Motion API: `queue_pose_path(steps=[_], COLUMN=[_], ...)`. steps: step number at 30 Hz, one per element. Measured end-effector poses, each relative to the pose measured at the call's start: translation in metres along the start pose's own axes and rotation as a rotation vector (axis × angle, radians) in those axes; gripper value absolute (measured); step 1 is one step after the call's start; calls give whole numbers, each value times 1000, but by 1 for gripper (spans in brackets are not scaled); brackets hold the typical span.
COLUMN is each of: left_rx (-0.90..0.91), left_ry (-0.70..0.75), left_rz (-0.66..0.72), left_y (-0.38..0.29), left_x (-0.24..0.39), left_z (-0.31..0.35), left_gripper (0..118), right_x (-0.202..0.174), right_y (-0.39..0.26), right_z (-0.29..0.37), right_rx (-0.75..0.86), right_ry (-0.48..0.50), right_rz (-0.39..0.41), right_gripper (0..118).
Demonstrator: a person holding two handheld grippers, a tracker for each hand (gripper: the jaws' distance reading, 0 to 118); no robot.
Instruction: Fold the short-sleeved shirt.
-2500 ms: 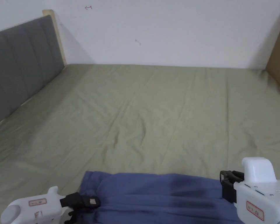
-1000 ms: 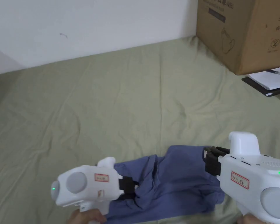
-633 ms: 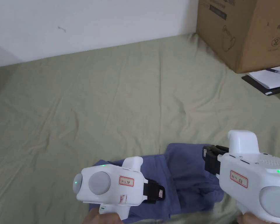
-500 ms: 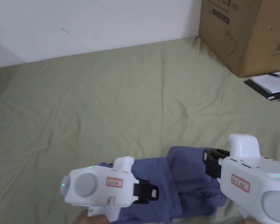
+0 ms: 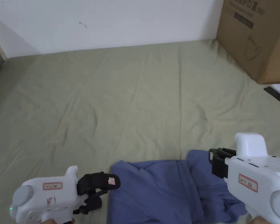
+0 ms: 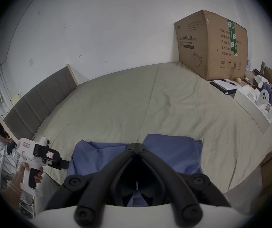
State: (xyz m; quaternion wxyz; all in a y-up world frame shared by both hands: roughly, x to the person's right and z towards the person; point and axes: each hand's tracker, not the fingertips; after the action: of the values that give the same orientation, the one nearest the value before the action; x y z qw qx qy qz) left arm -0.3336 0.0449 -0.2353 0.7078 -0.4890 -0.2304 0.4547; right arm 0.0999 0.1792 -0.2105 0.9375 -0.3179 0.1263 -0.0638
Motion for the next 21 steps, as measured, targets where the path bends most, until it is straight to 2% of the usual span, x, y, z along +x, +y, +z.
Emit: queue_pose_path(steps=[2, 5, 6, 7, 8, 10, 12, 16, 20, 21], left_rx=[-15, -22, -60, -93, -80, -104, -142, -85, -25, 3], left_ry=[-9, -135, -148, -160, -137, 92, -49, -27, -8, 16], left_rz=[-6, 4, 17, 5, -2, -36, 13, -19, -47, -52], left_y=[-2, -7, -6, -5, -4, -1, 3, 14, 45, 34], left_x=[-8, 11, 11, 12, 12, 1, -8, 5, -9, 8], left_z=[-17, -25, -31, -34, -33, -41, -36, -10, 29, 47], left_gripper=[118, 116, 95, 38, 8, 8, 8, 8, 8, 8], right_x=[-7, -15, -18, -20, -21, -24, -26, -30, -36, -37], right_y=[2, 4, 4, 5, 6, 7, 8, 10, 11, 12], right_z=[-2, -5, -5, -6, -7, -8, -8, -5, -3, -2], right_rx=[-8, -15, -15, -16, -17, -20, -20, -5, 27, 40], right_ry=[1, 2, 4, 5, 5, 4, 1, -8, -12, -5], right_rz=[14, 38, 43, 47, 50, 57, 61, 60, 46, 40], right_gripper=[0, 0, 0, 0, 0, 0, 0, 0, 0, 0])
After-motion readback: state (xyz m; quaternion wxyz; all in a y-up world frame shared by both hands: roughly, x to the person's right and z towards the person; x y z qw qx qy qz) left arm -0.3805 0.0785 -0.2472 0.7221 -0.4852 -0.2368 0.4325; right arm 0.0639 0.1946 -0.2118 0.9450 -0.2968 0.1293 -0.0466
